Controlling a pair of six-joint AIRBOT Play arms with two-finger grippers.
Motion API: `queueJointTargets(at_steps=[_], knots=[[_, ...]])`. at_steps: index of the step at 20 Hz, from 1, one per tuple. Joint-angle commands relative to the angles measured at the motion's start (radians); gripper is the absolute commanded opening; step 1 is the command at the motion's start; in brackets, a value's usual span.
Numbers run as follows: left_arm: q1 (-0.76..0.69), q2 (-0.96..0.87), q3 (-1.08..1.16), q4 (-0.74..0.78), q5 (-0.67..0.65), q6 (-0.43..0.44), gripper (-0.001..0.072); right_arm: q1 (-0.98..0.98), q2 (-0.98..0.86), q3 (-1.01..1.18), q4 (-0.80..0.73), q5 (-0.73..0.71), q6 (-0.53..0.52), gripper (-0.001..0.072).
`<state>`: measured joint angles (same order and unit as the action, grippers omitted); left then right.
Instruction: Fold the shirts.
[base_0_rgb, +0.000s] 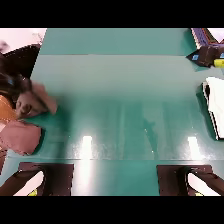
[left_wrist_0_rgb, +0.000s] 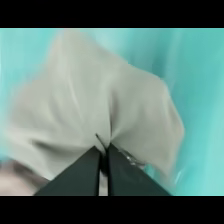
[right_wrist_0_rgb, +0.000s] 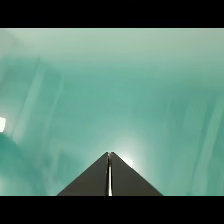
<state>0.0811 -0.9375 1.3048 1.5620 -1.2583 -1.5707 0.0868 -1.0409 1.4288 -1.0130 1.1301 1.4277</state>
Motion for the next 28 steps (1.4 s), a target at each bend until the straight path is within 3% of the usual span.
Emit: queueJointTargets(at_steps=[1,7,12,14,15,16,19,23,28], knots=[[-0.013,0.097,0.267,-0.239,-0.022,0.101,0.0021,0.001,0.084,-0.001,0.002,-0.140,0.001,0.0016],[-0.312,0.042,0.389,-0.257,0.009,0.101,0.0019,0.001,0.087,0.175,-0.001,-0.137,0.001,0.0016],[-0.634,-0.224,0.389,-0.255,0.001,0.087,0.0021,0.001,-0.004,0.364,-0.001,-0.024,0.001,0.0016],[-0.738,-0.344,0.389,-0.255,0.031,0.134,0.0034,0.001,-0.038,0.417,-0.001,0.037,0.001,0.0016],[-0.765,-0.393,0.389,-0.254,0.052,0.146,0.0266,0.001,-0.051,0.436,-0.001,0.066,0.001,0.0016],[-0.773,-0.435,0.389,-0.255,0.072,0.146,0.0510,0.001,-0.064,0.450,-0.001,0.093,0.001,0.0016],[-0.711,-0.473,0.389,-0.193,0.084,0.114,0.0525,0.001,-0.082,0.459,-0.002,0.150,0.001,0.0017],[-0.515,-0.474,0.330,-0.158,0.084,0.054,0.0525,0.001,-0.098,0.458,-0.003,0.184,0.001,0.0017],[-0.407,-0.550,0.077,-0.326,0.287,0.033,0.0525,0.001,-0.123,0.447,0.000,0.189,0.001,0.0016]])
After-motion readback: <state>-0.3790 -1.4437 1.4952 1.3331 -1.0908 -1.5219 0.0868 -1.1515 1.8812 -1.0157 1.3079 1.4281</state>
